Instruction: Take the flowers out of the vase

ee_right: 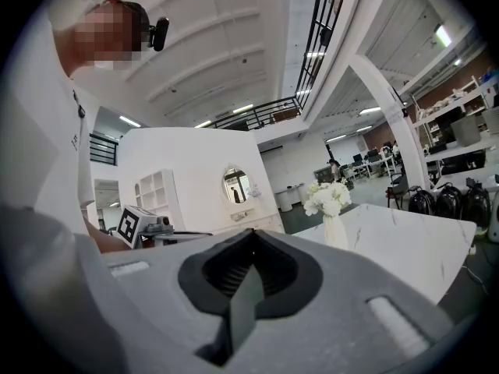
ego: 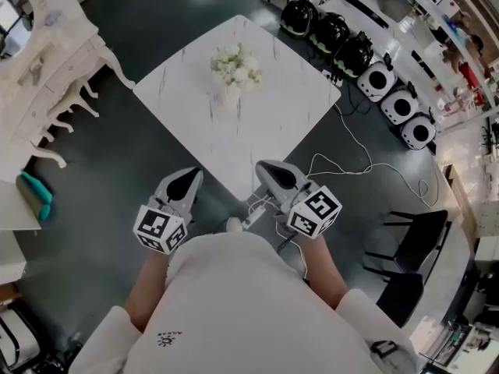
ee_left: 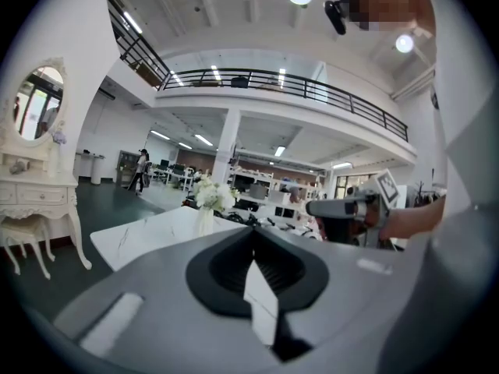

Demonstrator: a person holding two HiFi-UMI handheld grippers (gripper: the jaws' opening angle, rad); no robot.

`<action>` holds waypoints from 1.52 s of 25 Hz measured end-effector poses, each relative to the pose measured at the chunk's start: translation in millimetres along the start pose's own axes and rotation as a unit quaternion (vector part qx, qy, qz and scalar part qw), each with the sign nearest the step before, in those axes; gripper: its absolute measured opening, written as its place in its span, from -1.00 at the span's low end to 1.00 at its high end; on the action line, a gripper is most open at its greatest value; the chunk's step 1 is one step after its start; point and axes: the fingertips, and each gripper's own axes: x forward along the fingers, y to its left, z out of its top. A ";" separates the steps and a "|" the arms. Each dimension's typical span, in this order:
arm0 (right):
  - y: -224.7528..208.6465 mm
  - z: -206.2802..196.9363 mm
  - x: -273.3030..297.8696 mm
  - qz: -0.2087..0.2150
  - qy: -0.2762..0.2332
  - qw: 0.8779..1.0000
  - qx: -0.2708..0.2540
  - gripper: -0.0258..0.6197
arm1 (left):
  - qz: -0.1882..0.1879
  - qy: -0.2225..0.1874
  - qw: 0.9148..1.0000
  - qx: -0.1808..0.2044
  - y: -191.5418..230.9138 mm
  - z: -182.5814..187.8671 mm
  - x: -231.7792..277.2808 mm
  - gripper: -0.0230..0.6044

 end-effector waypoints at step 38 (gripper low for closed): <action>-88.6 -18.2 33.6 -0.039 -0.001 0.999 -0.021 -0.92 | 0.029 0.013 0.999 0.017 53.8 -1.3 113.4 -0.96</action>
